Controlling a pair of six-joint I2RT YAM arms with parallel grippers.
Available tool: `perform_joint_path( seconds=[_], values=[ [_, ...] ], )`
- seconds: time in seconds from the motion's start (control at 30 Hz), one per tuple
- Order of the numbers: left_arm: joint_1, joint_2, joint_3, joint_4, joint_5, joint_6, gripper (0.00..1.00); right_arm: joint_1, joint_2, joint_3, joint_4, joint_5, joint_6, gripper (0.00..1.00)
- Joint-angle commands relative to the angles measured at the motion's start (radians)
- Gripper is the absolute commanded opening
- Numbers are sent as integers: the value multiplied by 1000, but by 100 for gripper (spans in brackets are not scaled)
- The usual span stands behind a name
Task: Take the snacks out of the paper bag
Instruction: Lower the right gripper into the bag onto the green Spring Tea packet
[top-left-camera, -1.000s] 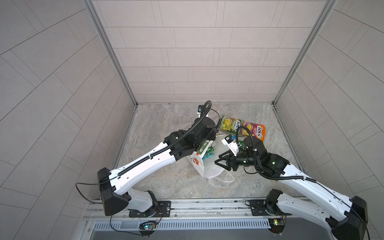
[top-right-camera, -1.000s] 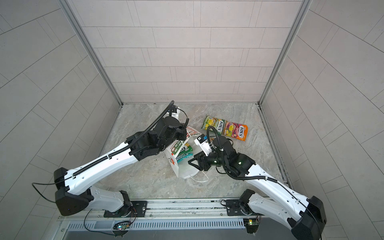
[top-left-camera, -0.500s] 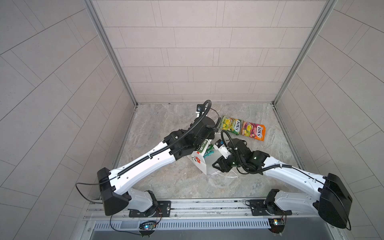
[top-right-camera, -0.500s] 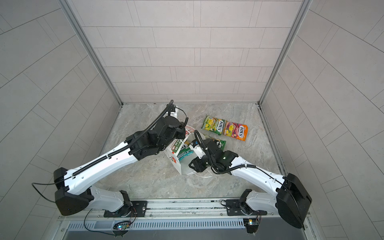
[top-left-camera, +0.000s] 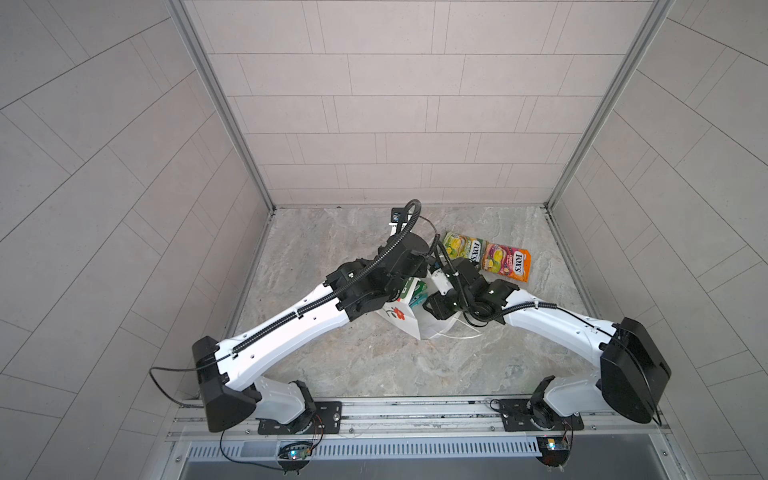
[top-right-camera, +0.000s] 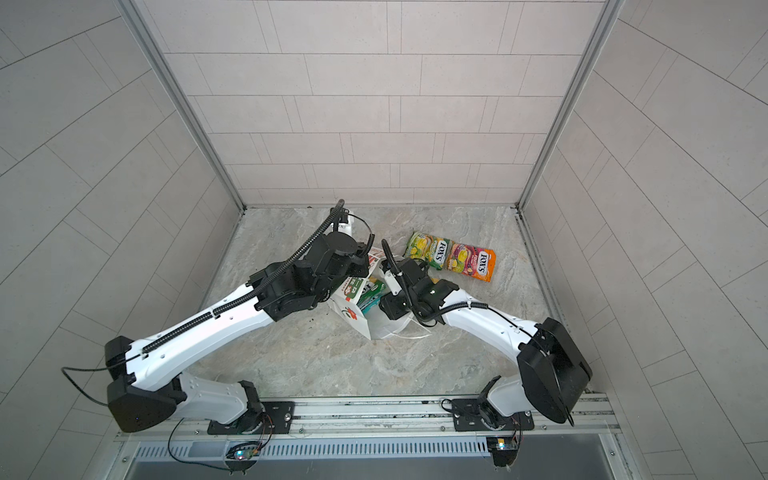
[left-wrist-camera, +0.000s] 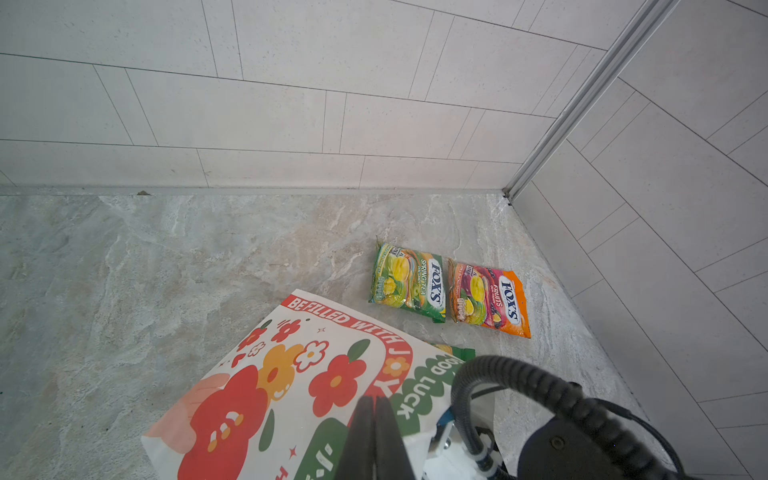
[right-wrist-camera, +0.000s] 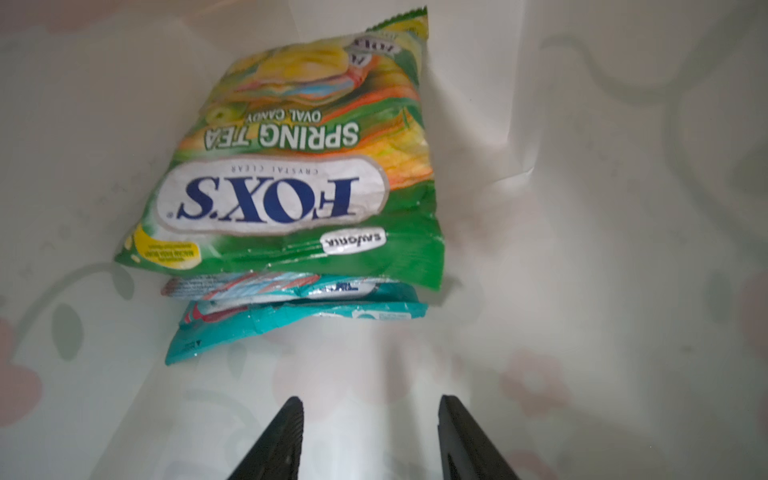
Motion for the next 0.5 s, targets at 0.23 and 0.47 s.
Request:
perform_joint_path(
  seconds=[0.23, 0.47],
  values=[
    [5, -6, 8, 15, 0, 16, 0, 0, 17, -7, 201, 50, 325, 53],
    [5, -3, 9, 19, 12, 17, 0, 2, 48, -9, 261, 107, 446, 53]
  ],
)
